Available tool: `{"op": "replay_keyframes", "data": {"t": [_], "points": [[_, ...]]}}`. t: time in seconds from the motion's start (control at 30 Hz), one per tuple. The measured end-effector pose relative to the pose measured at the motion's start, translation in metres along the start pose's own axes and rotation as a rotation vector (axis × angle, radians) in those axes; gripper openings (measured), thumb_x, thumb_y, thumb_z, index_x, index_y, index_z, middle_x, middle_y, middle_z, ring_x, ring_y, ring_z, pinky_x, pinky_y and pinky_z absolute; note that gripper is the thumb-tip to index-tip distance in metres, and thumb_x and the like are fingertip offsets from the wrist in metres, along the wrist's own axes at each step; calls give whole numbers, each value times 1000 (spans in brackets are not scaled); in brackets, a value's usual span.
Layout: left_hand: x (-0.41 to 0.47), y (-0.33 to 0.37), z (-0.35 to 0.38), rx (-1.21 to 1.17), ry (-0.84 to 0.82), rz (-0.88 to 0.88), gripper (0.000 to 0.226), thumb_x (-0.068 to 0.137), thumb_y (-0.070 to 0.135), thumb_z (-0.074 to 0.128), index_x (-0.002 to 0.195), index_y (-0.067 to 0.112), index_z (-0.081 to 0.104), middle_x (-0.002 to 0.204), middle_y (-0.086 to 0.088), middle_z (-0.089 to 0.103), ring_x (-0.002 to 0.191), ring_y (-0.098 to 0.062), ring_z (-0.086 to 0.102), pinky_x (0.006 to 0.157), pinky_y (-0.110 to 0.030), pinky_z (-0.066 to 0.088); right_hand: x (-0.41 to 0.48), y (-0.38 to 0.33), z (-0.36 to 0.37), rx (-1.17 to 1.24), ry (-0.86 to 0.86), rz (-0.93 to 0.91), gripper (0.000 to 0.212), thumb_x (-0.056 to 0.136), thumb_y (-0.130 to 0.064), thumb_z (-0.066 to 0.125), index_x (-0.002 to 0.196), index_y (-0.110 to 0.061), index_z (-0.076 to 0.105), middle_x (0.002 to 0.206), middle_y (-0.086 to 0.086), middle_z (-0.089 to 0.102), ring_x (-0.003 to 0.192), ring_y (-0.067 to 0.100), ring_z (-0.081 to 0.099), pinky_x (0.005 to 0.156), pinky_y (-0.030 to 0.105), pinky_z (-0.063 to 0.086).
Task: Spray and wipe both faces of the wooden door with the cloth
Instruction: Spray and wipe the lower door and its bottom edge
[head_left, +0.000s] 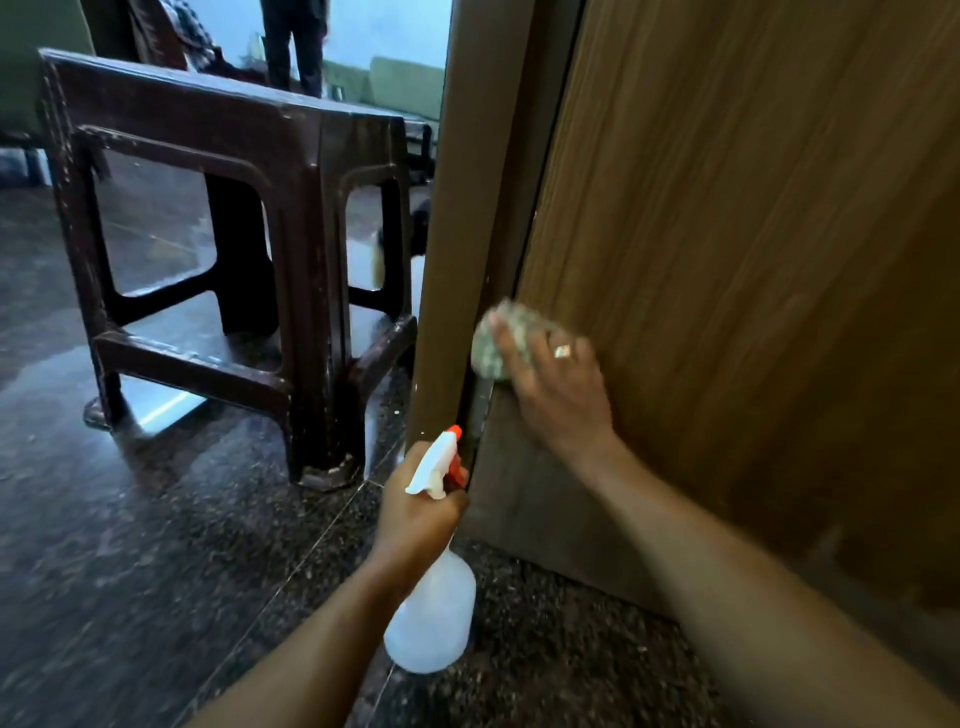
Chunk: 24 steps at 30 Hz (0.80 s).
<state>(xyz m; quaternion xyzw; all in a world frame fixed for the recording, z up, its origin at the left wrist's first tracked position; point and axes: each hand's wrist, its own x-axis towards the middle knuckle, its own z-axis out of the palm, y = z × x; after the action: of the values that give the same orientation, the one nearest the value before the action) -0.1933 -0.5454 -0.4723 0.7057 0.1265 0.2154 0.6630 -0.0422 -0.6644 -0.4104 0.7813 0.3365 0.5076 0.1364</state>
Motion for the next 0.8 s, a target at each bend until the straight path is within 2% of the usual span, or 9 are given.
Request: {"op": "replay_keyframes", "data": {"t": [0.07,0.13,0.27,0.33,0.43,0.57,0.63,0.7,0.8], "points": [[-3,-6,-5,3,-17,-26,57,76,-11,57,102,39,60,82,-5,64,77,-13,62,67,-22,52,-58,-28,19,3,-136,-164,67,88,-14,53,152,-14,33,109,10,59,86,27,58,72,40,47],[-8,-14,-8,24,-34,-53,48,77,-10,58,96,34,62,81,-6,65,75,-14,62,64,-22,51,-117,-49,32,52,-292,-247,68,87,-13,44,152,-12,26,108,6,60,86,24,60,71,38,48],[-23,-35,0,132,-87,-135,39,79,-4,60,90,33,61,86,-8,66,83,-23,63,71,-33,51,-204,-43,30,65,-627,-115,84,79,-12,42,157,-19,10,118,8,60,93,31,57,77,45,47],[-32,-43,11,220,-125,-176,42,79,-3,57,97,34,60,91,-5,66,87,-20,63,75,-31,51,-235,-21,18,79,-630,55,78,80,-11,37,155,-22,19,116,11,62,93,34,56,75,48,46],[-38,-47,22,265,-128,-241,36,81,0,54,109,22,63,87,0,63,82,-12,60,66,-19,45,-241,11,-5,131,-611,299,70,82,-8,43,149,-20,30,114,17,59,94,38,56,74,47,46],[-41,-45,21,264,-137,-277,32,83,2,56,105,23,63,85,-3,64,82,-17,62,69,-23,47,-170,-3,0,241,-353,525,71,77,-3,65,144,-12,46,105,22,56,80,37,56,67,45,48],[-44,-45,19,273,-142,-279,36,82,1,58,95,34,60,88,2,66,86,-14,62,72,-22,48,-131,-30,11,275,-295,477,65,85,-6,57,147,-14,41,111,22,56,87,38,57,72,47,50],[-45,-45,15,281,-134,-286,42,80,-2,59,86,40,57,87,7,65,85,-11,61,70,-18,47,-118,-66,25,255,-351,328,63,90,-13,48,151,-18,34,118,22,53,94,38,56,79,47,49],[-43,-47,12,313,-126,-245,40,83,0,58,97,38,55,85,14,60,81,-3,58,59,-6,44,-151,-105,38,314,-598,-22,69,87,-23,54,152,-21,32,123,14,57,97,31,57,81,44,49]]}}
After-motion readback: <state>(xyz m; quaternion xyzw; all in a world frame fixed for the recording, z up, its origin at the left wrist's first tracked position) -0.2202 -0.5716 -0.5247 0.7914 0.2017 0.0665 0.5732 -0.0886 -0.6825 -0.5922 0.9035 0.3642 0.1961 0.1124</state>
